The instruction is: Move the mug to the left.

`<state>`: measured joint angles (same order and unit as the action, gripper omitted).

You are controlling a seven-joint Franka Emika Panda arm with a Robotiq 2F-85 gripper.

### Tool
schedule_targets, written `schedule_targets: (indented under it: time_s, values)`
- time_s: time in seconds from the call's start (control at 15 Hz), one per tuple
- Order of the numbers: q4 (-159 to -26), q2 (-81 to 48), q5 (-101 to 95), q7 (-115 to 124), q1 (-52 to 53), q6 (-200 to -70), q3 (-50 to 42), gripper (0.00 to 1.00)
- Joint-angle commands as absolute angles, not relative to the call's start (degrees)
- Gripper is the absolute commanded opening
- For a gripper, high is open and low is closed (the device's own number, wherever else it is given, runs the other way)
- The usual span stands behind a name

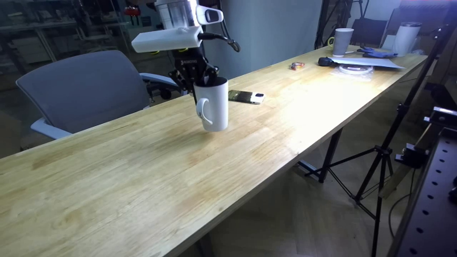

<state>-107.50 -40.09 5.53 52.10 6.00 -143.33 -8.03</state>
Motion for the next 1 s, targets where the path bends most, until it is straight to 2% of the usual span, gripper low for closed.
schedule_targets:
  time_s: [0.0, 0.47, 0.93]
  values:
    - [-106.62, -39.60, 5.21, 45.32, 5.29, -142.03, -5.35, 0.02]
    - [-109.51, -38.31, 1.11, 25.51, 5.51, -146.24, -5.49, 0.02]
    - [-112.59, -37.43, 1.08, 2.44, -0.27, -146.40, -1.19, 0.02]
